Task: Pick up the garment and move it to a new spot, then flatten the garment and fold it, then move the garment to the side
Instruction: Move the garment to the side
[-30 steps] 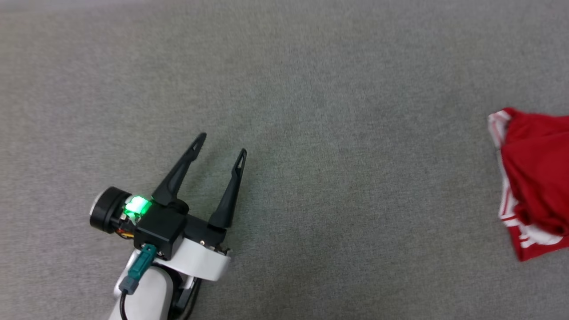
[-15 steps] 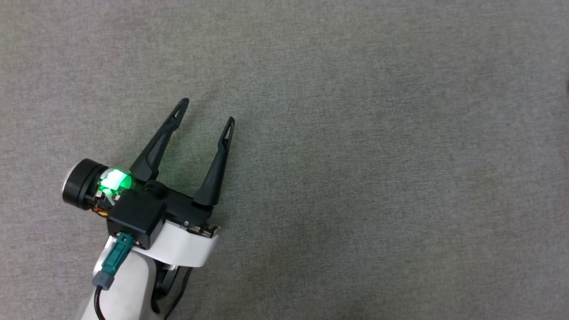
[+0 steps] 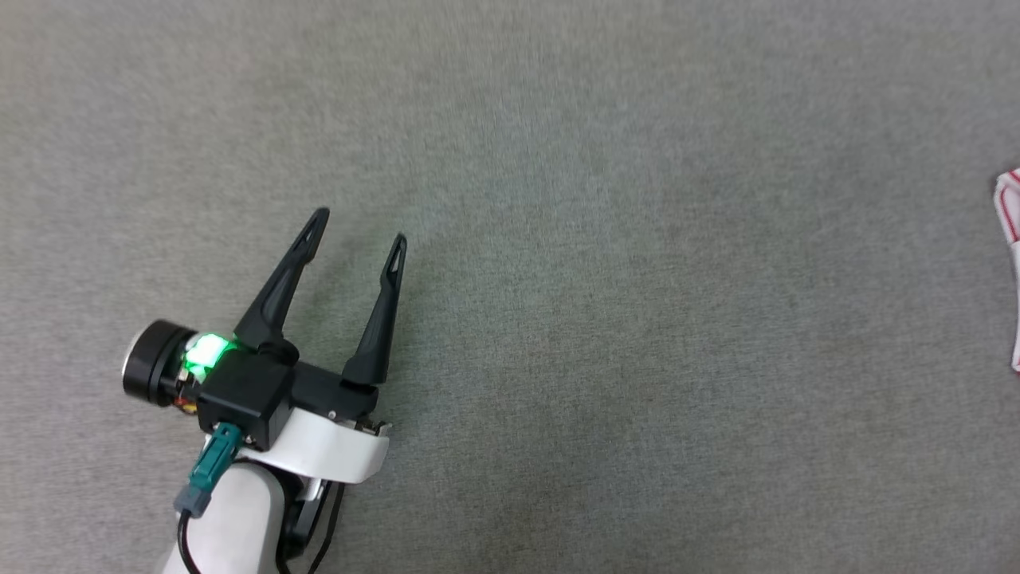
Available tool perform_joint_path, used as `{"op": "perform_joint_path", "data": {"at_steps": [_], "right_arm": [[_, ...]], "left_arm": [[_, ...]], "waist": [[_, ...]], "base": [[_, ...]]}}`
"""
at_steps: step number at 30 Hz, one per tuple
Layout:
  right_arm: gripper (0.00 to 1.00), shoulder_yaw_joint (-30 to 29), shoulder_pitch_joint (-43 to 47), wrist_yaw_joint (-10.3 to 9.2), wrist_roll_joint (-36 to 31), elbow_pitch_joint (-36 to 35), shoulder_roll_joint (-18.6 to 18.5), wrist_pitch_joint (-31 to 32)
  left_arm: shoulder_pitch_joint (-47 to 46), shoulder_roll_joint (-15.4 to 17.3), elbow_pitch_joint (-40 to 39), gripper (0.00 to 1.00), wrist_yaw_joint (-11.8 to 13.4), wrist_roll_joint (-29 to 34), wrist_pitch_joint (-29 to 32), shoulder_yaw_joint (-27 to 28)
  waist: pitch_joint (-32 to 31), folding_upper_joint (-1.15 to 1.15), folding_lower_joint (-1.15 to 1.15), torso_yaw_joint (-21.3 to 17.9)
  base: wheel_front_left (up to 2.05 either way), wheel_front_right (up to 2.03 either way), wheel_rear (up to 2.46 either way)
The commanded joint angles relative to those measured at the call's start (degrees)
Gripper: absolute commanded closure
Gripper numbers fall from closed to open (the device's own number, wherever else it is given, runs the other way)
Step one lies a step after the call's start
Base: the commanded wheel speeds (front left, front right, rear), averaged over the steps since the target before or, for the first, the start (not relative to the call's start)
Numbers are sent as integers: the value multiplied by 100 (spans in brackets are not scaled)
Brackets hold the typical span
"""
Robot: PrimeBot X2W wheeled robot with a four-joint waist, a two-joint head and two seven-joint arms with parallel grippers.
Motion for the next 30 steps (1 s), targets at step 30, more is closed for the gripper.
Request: {"op": "perform_joint_path", "data": {"at_steps": [30], "right_arm": [[0,766,2940,-9,1735,-3549,3396,-2279]], "left_arm": [[1717,-500,661,0,215,-346,-12,645]], "waist": [[-2473,0,0,575]], "base": [[0,0,0]]}}
